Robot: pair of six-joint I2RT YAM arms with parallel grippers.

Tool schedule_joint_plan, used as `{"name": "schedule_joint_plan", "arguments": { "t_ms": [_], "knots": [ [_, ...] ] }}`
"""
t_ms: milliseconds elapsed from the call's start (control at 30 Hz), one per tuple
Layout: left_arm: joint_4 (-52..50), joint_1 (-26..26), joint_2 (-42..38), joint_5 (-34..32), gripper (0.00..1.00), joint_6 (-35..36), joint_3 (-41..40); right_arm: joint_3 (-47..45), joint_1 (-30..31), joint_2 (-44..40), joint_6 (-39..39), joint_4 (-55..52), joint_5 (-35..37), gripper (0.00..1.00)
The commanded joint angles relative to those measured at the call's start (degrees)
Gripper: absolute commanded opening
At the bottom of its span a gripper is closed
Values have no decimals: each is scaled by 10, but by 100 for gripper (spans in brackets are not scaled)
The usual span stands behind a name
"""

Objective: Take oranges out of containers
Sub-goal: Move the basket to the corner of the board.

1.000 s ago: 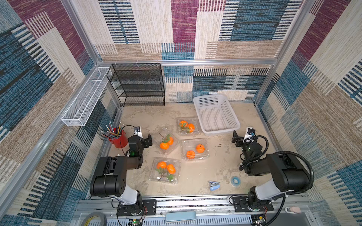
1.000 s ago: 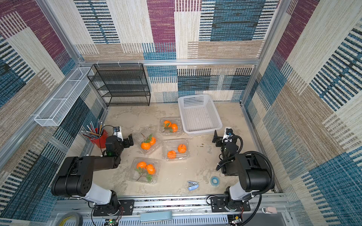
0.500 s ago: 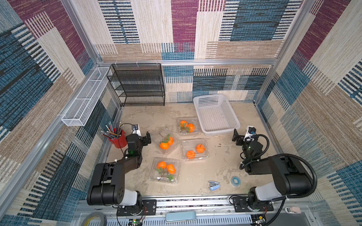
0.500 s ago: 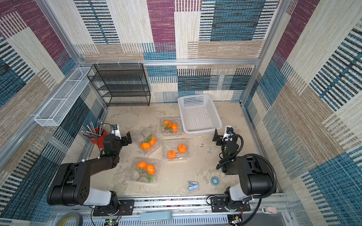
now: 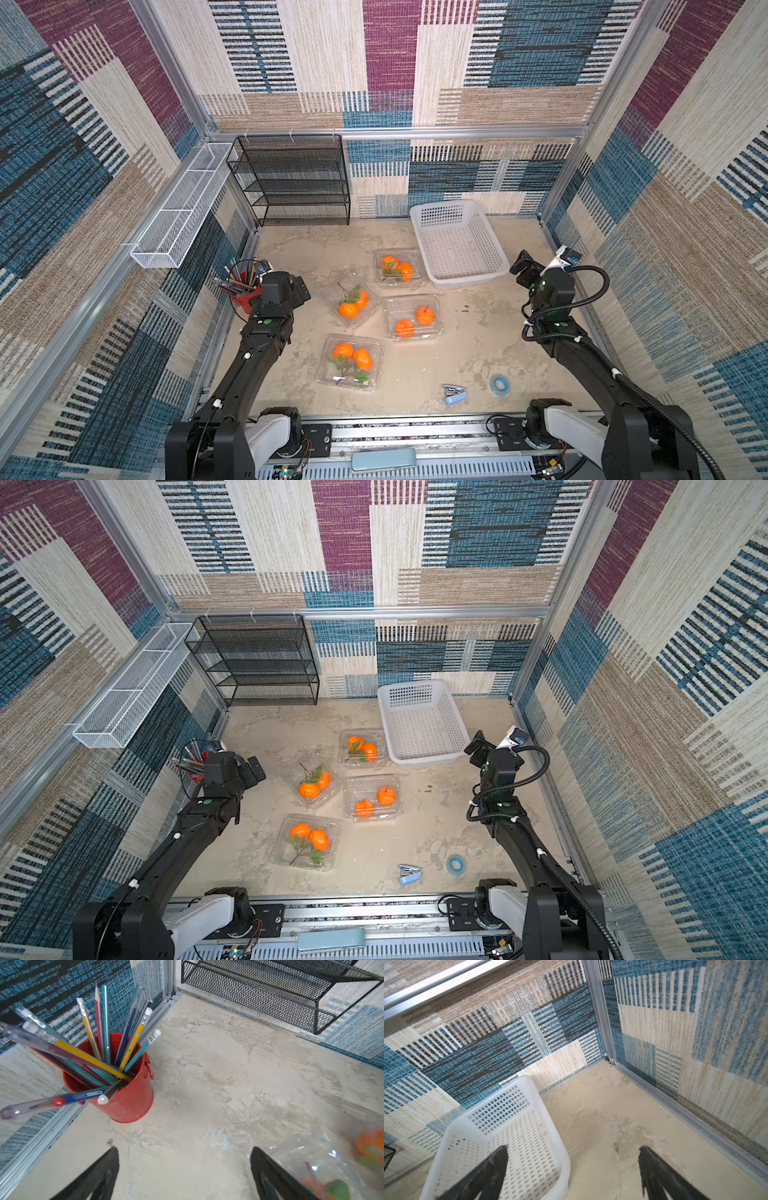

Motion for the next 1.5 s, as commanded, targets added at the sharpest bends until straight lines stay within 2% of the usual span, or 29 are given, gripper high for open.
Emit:
{"name": "schedule_joint_plan", "arguments": {
  "t_ms": [0,67,200,333,400,500,700,867,967,1067,1200,1267,1433,1467],
  "knots": [
    [-146,-13,-9,59,99,-97,48,43,0,-4,61,-174,-50,98],
    [-188,-28,-2,121,99,-137,82,75,2,4,62,-202,-114,98],
    [-242,-75,37,241,99,-220,147,159,21,51,70,-276,-184,98],
    [-282,-141,117,345,99,-282,234,237,68,114,53,-324,-210,98],
    [-282,-175,149,369,99,-315,256,264,90,148,41,-329,-222,98],
    [-256,-212,185,413,99,-367,267,340,148,219,24,-371,-200,98],
    [-177,-247,217,466,99,-411,272,474,223,369,0,-419,-170,100],
    [-119,-246,212,489,99,-433,243,594,237,496,-18,-457,-164,86],
    [-76,-245,213,513,99,-463,217,677,241,555,-24,-492,-148,84],
    [-85,-245,223,517,99,-446,224,740,246,602,-34,-520,-146,80],
    [-106,-243,239,517,99,-432,245,809,248,659,-49,-565,-131,68],
    [-116,-240,244,517,99,-423,260,829,249,675,-53,-574,-130,62],
    [-131,-224,257,517,100,-419,294,867,249,698,-50,-604,-104,54],
    [-126,-223,261,537,100,-423,298,868,250,699,-51,-606,-101,51]
  ]
}}
